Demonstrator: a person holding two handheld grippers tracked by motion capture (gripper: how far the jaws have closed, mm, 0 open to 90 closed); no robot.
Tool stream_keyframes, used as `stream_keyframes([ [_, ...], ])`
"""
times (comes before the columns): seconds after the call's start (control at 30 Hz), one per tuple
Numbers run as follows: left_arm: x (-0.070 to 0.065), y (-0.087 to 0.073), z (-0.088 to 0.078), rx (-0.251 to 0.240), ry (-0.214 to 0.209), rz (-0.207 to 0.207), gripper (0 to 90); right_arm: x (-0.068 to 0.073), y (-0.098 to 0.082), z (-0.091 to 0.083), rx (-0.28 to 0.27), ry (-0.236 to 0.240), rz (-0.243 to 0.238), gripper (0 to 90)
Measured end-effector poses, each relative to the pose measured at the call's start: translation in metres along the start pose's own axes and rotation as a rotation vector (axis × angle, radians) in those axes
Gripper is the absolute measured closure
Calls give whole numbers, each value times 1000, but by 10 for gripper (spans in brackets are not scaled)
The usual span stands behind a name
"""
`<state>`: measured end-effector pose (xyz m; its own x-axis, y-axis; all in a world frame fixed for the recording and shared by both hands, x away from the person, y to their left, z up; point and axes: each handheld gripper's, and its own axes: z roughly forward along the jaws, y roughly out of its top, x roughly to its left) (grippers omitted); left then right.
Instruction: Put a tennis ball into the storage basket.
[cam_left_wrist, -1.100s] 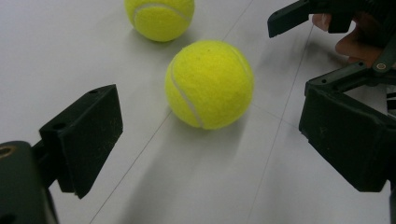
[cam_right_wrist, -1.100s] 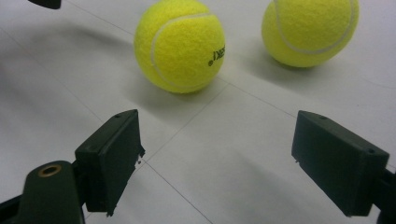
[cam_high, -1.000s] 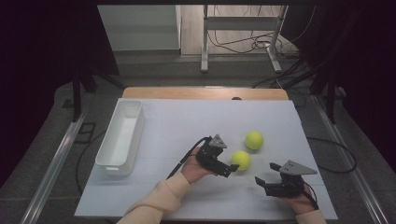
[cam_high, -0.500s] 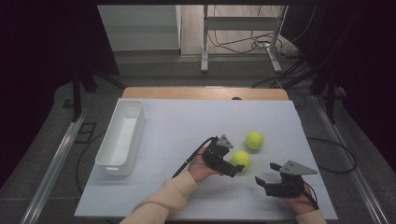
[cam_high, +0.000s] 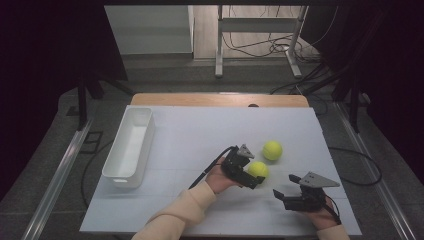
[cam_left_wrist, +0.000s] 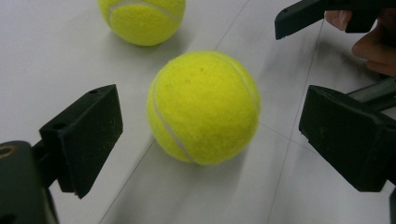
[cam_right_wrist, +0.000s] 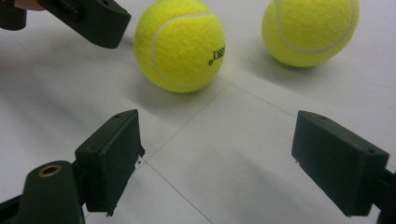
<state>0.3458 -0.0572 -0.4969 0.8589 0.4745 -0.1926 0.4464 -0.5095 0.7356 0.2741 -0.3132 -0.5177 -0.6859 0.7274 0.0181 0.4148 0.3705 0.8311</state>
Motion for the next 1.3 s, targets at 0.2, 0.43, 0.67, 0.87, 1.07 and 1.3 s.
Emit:
stream_keyframes([
  [0.2,2,2,6,10,3,-3,68,0,0,0,1,1,1,164],
  [0.43,6,2,16,23,3,-24,69,0,0,0,1,1,0,164],
  [0.67,7,3,24,37,-3,-25,69,0,0,0,4,1,1,164],
  [0.87,6,6,30,52,-5,-21,72,0,0,0,1,1,1,164],
  [1.07,5,7,34,77,24,-4,117,0,0,0,2,1,-1,164],
  [1.3,7,7,33,53,-9,-40,253,0,0,0,1,-1,-1,164],
])
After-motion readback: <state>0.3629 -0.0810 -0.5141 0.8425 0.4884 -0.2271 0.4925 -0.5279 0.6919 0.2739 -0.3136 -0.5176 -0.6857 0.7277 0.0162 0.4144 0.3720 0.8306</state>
